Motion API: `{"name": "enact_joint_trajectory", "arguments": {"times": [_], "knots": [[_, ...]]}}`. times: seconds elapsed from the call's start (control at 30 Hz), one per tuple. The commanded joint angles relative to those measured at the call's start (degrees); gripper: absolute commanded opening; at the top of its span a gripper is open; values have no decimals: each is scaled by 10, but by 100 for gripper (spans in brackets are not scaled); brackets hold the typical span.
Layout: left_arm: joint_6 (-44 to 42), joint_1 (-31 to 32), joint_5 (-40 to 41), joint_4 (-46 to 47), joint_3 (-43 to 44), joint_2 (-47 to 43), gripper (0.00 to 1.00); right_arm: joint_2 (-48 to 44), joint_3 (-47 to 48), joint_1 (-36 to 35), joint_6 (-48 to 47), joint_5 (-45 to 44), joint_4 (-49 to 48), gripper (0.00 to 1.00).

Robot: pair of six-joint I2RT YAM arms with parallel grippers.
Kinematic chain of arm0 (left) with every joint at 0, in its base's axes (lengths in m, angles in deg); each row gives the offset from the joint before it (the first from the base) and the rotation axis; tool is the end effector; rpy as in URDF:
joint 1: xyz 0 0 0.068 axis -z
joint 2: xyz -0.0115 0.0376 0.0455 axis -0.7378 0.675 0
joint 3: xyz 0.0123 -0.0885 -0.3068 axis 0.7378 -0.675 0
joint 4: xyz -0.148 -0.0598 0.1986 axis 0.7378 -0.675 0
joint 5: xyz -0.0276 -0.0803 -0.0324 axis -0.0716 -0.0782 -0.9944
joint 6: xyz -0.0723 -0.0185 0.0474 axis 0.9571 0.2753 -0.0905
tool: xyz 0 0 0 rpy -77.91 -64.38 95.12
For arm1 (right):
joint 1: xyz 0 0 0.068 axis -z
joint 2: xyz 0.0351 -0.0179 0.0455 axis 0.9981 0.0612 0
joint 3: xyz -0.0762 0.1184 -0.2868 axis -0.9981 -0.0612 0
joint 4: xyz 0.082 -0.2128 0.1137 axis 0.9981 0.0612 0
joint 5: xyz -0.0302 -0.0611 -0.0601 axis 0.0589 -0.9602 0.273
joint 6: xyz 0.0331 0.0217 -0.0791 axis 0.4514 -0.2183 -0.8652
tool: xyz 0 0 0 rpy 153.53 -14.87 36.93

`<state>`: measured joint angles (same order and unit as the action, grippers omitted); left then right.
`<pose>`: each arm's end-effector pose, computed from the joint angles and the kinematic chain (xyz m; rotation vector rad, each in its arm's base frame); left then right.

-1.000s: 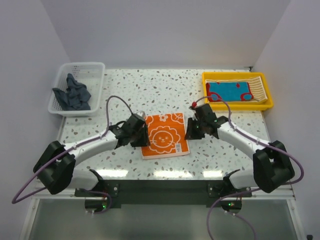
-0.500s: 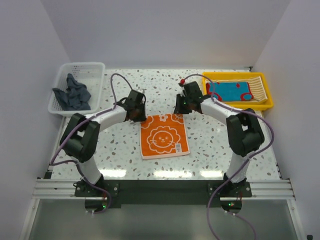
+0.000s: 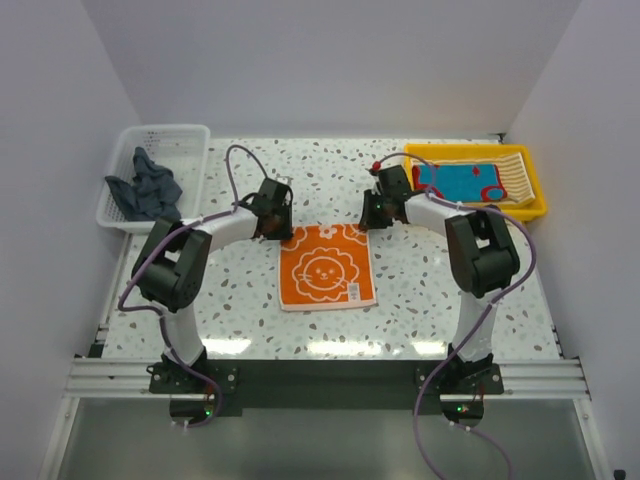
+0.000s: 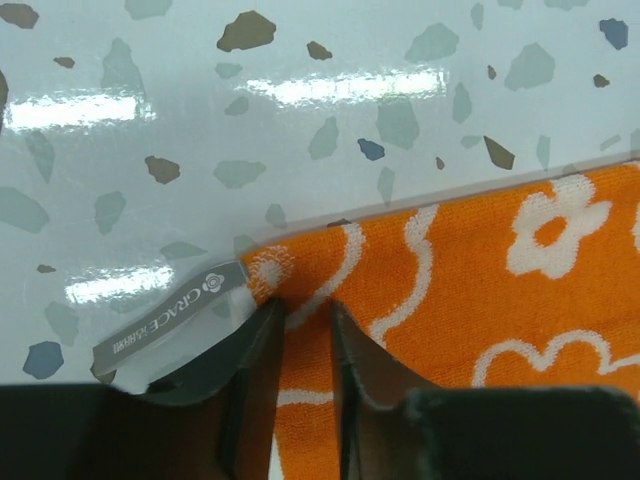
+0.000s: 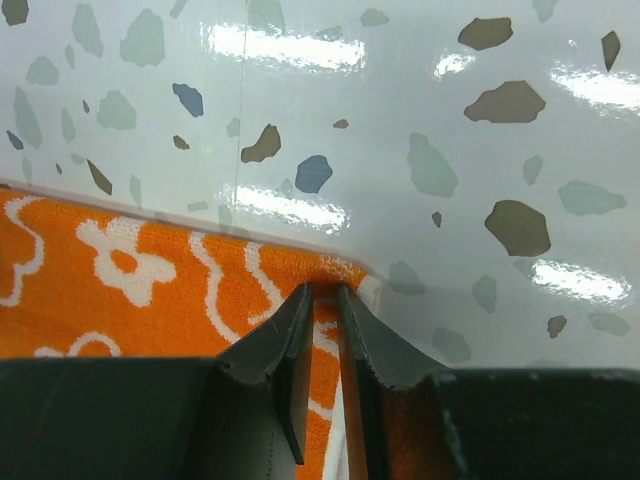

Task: Fold and stack the towels
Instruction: Fold the towel

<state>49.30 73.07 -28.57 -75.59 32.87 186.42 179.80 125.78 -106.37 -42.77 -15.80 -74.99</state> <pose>0.3764 -0.1755 0.1731 -0.0603 2.5601 -0.3015 0.4206 0.1668 0.1704 -0.0504 2.5536 0.5086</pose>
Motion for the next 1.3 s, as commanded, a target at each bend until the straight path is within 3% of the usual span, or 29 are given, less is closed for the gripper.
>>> {"name": "enact_joint_trajectory", "arguments": {"times": [0.0,0.2,0.4,0.5,0.73,1.0,1.27], "knots": [[-25,-8,11,-18,7,-12,35,-18,4,7,-44,-2,6,21],[-94,-8,25,-45,58,-59,61,-48,73,6,-156,21,89,29],[-248,-20,16,-73,119,-33,78,-24,138,9,-298,38,167,49],[-325,-33,-21,-83,130,-16,78,12,181,10,-350,58,209,54],[-422,-70,-167,-133,170,36,73,79,270,11,-437,103,293,47],[-464,-74,-220,-175,218,88,59,130,316,12,-475,123,335,45],[-474,-74,-221,-185,221,99,54,174,337,12,-499,111,362,42]]}}
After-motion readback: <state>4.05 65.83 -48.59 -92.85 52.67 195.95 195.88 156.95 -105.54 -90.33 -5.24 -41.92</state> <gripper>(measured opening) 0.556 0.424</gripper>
